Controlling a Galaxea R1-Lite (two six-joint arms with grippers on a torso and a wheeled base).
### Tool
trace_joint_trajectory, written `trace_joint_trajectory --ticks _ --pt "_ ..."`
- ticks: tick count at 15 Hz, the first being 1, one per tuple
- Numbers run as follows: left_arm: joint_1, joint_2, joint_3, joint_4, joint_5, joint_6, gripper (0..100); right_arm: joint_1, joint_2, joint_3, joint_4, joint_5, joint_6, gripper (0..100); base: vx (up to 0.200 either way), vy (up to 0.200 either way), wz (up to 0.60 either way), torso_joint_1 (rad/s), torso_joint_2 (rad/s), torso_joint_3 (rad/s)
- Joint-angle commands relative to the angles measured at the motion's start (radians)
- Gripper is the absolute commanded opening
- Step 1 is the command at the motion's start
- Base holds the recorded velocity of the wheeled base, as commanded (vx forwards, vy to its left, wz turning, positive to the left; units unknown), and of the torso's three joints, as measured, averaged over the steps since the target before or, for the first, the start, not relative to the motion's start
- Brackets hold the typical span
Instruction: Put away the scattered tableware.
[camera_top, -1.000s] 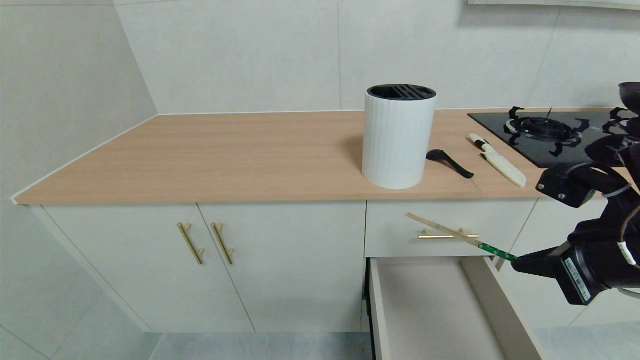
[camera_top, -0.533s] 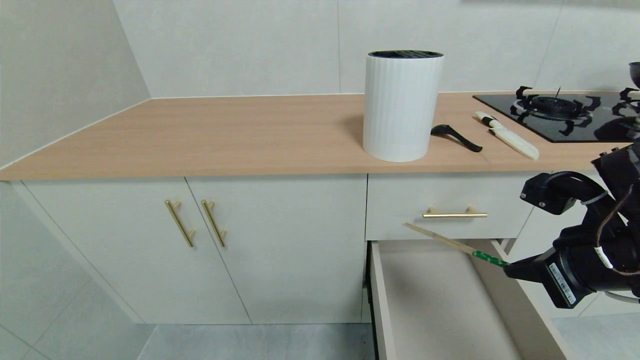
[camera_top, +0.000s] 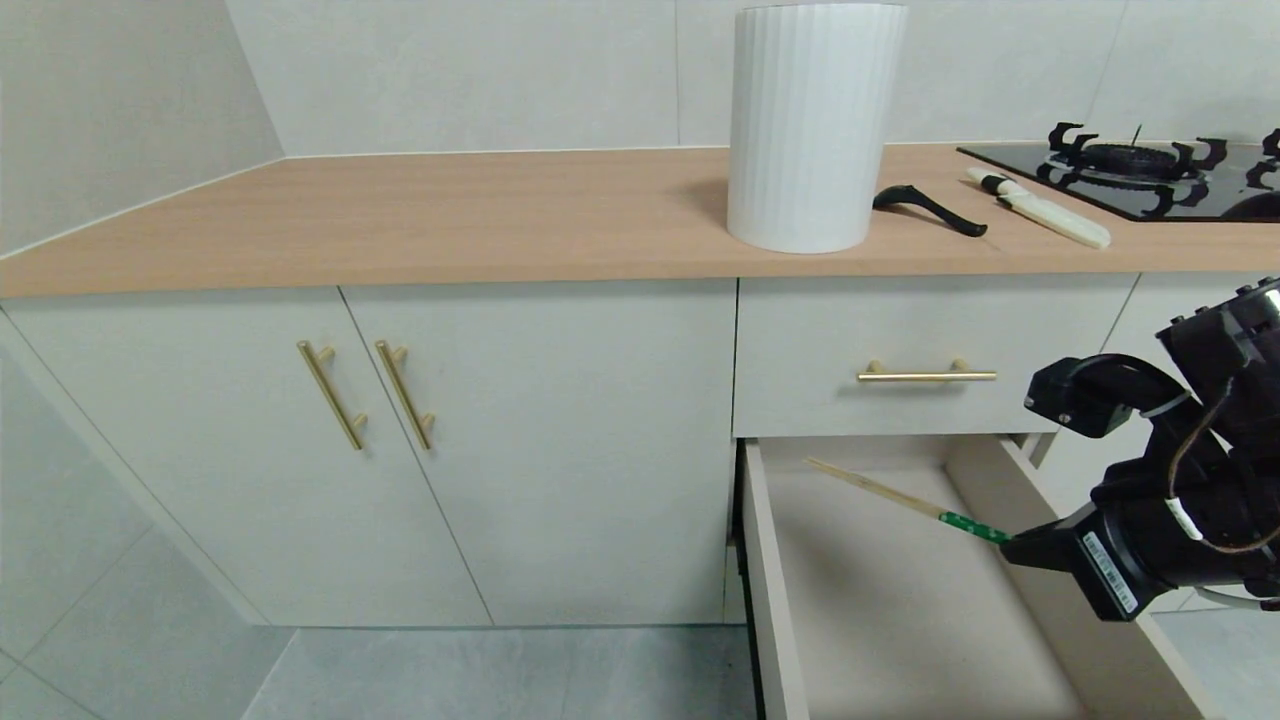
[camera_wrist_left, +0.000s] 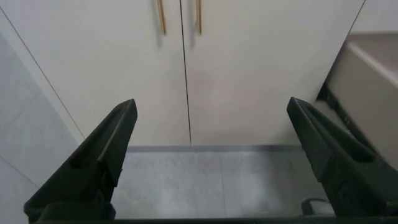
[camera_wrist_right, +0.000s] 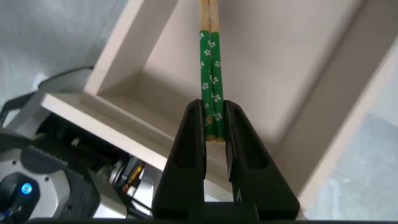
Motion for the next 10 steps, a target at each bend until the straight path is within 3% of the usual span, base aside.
trace_joint_trajectory --ticks 1,8,10 --pt "0.0 0.0 0.0 0.0 0.0 0.001 100 0.001 0.022 -0.001 0.0 0.0 0.0 0 0.0 0.0 0.0 -0.051 0.19 0.144" --pt "0.0 0.0 0.0 0.0 0.0 -0.001 100 -0.001 0.146 -0.013 -0.017 0.002 0.006 0 0.0 0.0 0.0 -0.006 0.02 0.014" --pt "0.0 0.0 0.0 0.0 0.0 -0.001 100 -0.004 0.275 -0.008 -0.124 0.0 0.029 0 0.0 0.0 0.0 0.0 0.0 0.0"
